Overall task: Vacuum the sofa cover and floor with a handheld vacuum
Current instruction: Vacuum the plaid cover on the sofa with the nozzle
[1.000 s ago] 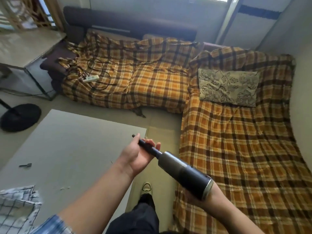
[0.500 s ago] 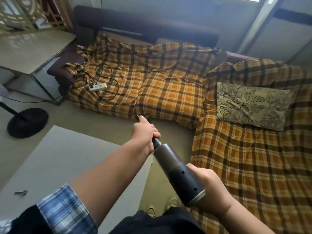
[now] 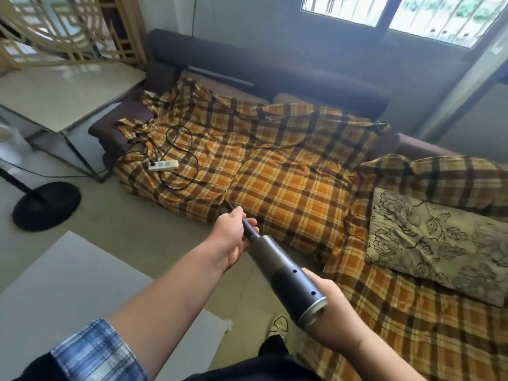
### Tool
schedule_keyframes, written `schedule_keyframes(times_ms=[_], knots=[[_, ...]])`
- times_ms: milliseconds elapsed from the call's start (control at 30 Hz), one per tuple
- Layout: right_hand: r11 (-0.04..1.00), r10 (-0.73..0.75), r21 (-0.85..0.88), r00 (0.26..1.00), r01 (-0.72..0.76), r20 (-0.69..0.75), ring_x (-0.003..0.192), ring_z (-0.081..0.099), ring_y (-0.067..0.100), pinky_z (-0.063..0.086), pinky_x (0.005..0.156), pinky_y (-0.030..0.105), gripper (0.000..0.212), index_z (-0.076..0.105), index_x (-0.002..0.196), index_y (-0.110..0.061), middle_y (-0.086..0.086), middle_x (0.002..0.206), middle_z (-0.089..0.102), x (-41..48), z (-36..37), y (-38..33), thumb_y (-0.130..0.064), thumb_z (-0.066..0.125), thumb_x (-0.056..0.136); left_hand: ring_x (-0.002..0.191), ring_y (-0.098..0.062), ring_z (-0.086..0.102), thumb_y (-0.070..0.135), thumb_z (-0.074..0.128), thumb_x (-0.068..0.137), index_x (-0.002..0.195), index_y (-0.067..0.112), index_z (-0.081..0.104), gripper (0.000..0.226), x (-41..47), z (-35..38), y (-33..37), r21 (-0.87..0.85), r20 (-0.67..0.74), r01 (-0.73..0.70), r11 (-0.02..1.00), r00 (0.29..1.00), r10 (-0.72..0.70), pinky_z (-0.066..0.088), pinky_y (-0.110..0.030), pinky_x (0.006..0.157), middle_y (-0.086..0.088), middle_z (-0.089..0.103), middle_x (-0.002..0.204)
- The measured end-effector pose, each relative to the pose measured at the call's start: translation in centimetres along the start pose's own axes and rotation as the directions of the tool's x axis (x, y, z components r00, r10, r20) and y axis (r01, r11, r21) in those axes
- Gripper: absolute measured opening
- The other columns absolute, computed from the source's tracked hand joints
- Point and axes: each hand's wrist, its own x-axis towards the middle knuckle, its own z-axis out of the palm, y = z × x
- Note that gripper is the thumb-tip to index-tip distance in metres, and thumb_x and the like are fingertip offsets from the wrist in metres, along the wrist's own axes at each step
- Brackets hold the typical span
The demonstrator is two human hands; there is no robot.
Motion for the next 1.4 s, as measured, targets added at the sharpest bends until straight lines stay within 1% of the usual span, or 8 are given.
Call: schedule_keyframes(times_ms=[200, 300, 400, 533, 633, 767, 1067, 1400], knots=[[0.956, 0.081, 0.284, 0.997, -0.077, -0.002, 0.083, 0.07, 0.015, 0.058, 0.074, 0.03, 0.047, 0.066, 0.112, -0.028, -0.005, 0.097, 0.075, 9.1, -7.6, 1.3, -0.016, 0.079, 0.069, 0.081, -0.022, 0.065, 0.027, 0.04, 0.104, 0.128, 0.008, 0.048, 0.032, 7.4, 4.4, 2.4, 0.473, 0.115, -0.23, 0.851, 0.973, 0.199, 0.056, -0.041, 0.077, -0.01, 0.066, 0.099], [0.942, 0.125, 0.32, 0.991, -0.106, -0.039, 0.093, 0.07, 0.012, 0.057, 0.079, 0.027, 0.059, 0.063, 0.123, -0.021, -0.003, 0.102, 0.075, 13.7, -9.5, 3.1, -0.012, 0.076, 0.067, 0.1, -0.021, 0.061, 0.028, 0.047, 0.099, 0.133, 0.017, 0.047, 0.035, 10.0, 4.4, 3.8, 0.773, 0.122, -0.307, 0.555, 0.93, 0.346, 0.05, -0.035, 0.086, 0.0, 0.064, 0.111], [0.872, 0.328, 0.398, 0.944, -0.285, -0.042, 0.067, 0.059, 0.028, 0.046, 0.059, 0.039, 0.047, 0.061, 0.115, -0.017, 0.003, 0.074, 0.068, 17.8, -9.7, 4.1, 0.0, 0.073, 0.073, 0.116, -0.021, 0.053, 0.031, 0.05, 0.098, 0.137, 0.022, 0.044, 0.041, 11.5, 3.1, 5.2, 0.919, 0.127, -0.26, 0.298, 0.908, 0.4, 0.045, -0.036, 0.097, 0.0, 0.057, 0.129], [0.756, 0.484, 0.483, 0.874, -0.443, 0.044, 0.06, 0.045, 0.035, 0.035, 0.063, 0.046, 0.006, 0.067, 0.074, 0.0, 0.021, 0.059, 0.058, 23.2, -9.2, 3.5, 0.005, 0.066, 0.077, 0.123, -0.023, 0.048, 0.03, 0.046, 0.099, 0.139, 0.02, 0.043, 0.041, 14.1, 1.9, 7.7, 0.949, 0.086, -0.192, 0.249, 0.921, 0.381, 0.042, -0.037, 0.1, -0.004, 0.052, 0.136], [0.748, 0.51, 0.464, 0.858, -0.476, 0.059, 0.056, 0.049, 0.032, 0.039, 0.061, 0.042, 0.033, 0.062, 0.043, -0.008, 0.023, 0.057, 0.057, 26.9, -9.0, 3.1, -0.007, 0.066, 0.076, 0.127, -0.024, 0.045, 0.03, 0.045, 0.1, 0.141, 0.018, 0.042, 0.043, 16.6, 1.2, 9.4, 0.961, 0.083, -0.177, 0.213, 0.918, 0.388, 0.041, -0.037, 0.101, -0.006, 0.05, 0.141], [0.719, 0.475, 0.533, 0.875, -0.446, 0.092, 0.058, 0.046, 0.032, 0.038, 0.064, 0.043, 0.025, 0.06, 0.049, -0.008, 0.023, 0.056, 0.054, 32.7, -9.0, 3.3, -0.025, 0.066, 0.066, 0.139, -0.021, 0.035, 0.034, 0.041, 0.101, 0.147, 0.02, 0.036, 0.048, 21.1, 0.9, 12.2, 0.975, 0.147, -0.193, 0.105, 0.928, 0.342, 0.035, -0.038, 0.111, 0.0, 0.041, 0.152], [0.671, 0.566, 0.544, 0.822, -0.505, 0.064, 0.049, 0.048, 0.025, 0.038, 0.058, 0.036, 0.035, 0.057, 0.051, -0.008, 0.021, 0.056, 0.053, 48.5, -7.8, 1.9, -0.006, 0.059, 0.086, 0.152, -0.023, 0.011, 0.039, 0.034, 0.103, 0.155, 0.021, 0.023, 0.056, 33.4, -0.5, 21.5, 0.97, 0.241, -0.233, -0.065, 0.948, 0.209, 0.013, -0.044, 0.124, -0.004, 0.018, 0.165], [0.608, 0.635, 0.536, 0.764, -0.586, 0.115, 0.049, 0.049, 0.027, 0.041, 0.057, 0.036, 0.026, 0.06, 0.048, -0.008, 0.022, 0.053, 0.052, 59.5, -8.9, 4.4, -0.01, 0.065, 0.074, 0.151, -0.021, 0.016, 0.038, 0.037, 0.103, 0.154, 0.021, 0.025, 0.056, 43.5, 1.4, 26.5, 0.991, 0.13, -0.129, -0.022, 0.985, 0.111, 0.018, -0.044, 0.122, -0.002, 0.022, 0.163]])
